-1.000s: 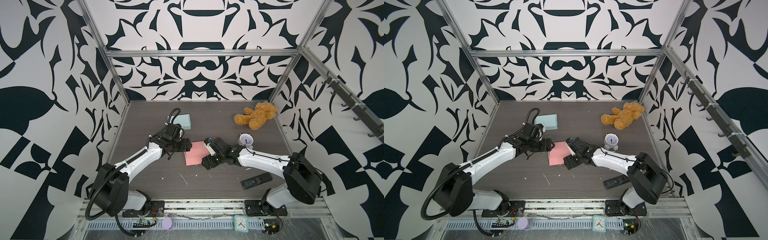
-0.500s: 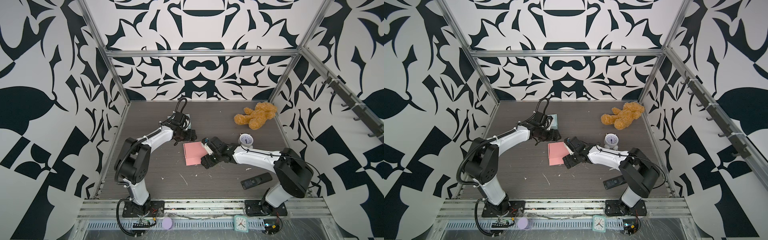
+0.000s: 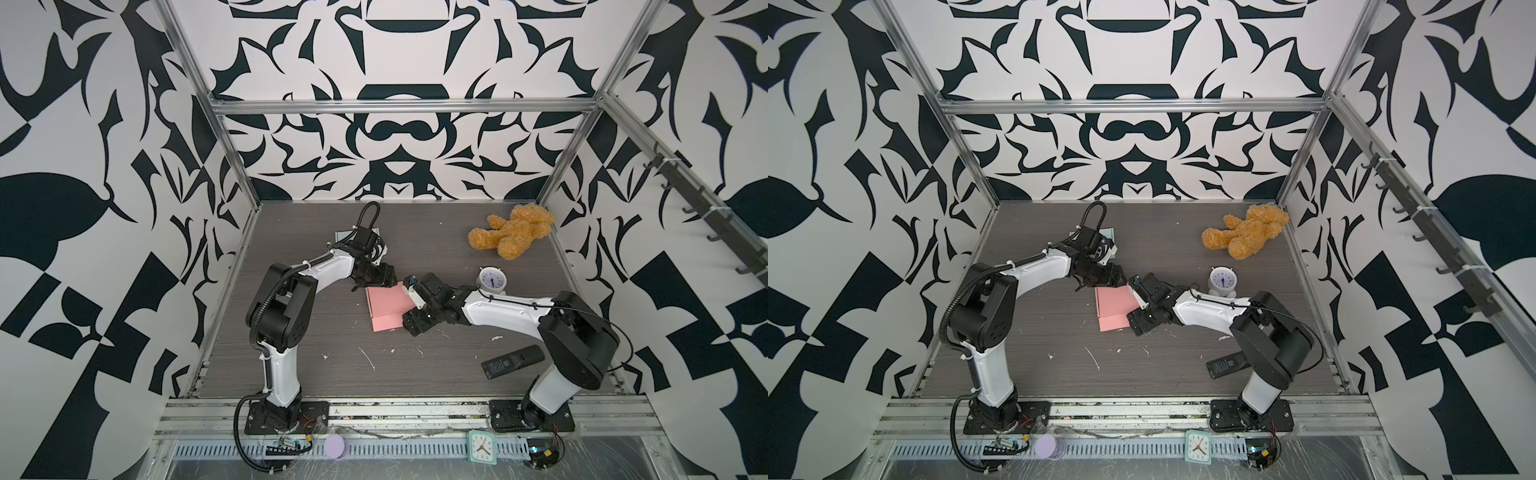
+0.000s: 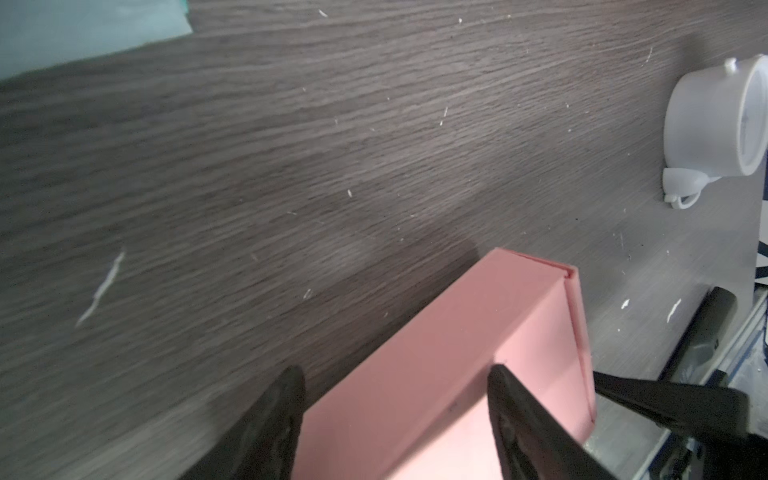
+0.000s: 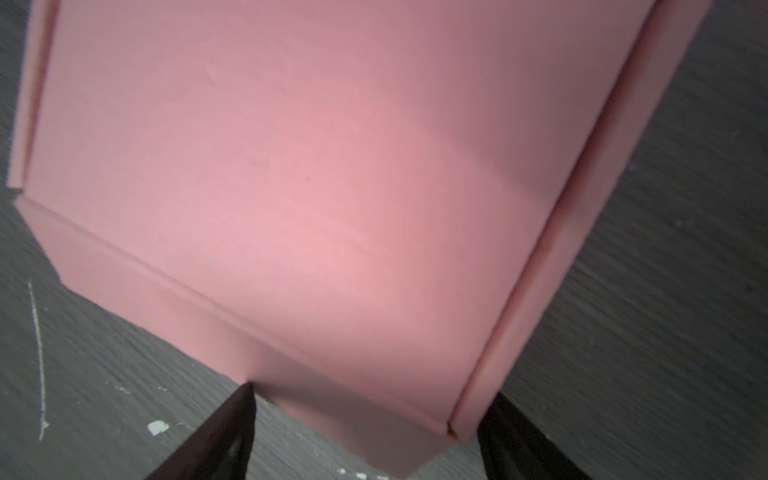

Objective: Fold the paper box

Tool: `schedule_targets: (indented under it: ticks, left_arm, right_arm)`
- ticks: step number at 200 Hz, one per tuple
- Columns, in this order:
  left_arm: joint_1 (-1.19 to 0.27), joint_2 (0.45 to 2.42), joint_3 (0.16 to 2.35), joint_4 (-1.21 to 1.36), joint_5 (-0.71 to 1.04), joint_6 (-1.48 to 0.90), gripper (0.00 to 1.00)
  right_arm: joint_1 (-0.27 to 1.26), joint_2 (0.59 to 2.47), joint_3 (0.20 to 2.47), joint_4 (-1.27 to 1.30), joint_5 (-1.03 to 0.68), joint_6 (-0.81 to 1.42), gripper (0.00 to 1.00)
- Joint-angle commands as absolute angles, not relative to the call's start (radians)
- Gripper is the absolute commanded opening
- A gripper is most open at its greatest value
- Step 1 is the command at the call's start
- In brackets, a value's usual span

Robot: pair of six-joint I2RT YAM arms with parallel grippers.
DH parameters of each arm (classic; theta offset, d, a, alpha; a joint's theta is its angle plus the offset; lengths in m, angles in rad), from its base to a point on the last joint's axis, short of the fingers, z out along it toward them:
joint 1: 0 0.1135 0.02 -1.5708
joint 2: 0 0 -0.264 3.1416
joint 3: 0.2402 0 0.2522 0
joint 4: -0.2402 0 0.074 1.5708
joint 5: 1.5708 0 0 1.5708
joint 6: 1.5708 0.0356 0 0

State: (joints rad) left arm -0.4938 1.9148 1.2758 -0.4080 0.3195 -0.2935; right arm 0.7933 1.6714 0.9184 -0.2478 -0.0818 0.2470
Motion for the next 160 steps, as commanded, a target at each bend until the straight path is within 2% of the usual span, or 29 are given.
schedule_targets:
  ticks: [1,80,160]
  left_arm:
    - [-0.491,1.934,1.257,-0.411,0.367,-0.283,0.71]
    - [-0.492,1.907,1.216,-0.411,0.377,-0.293,0.66]
    - [-0.491,1.784,1.019,-0.315,0.392,-0.387,0.67]
  right_arm:
    - [0.783,1.683,0.949,-0.224,-0.077,0.228,0.83]
    - [0.756,1.696,0.959,-0.218,-0.07,0.215,0.82]
    - [0.712,1.646,0.905,-0.229,-0.086,0.205,0.83]
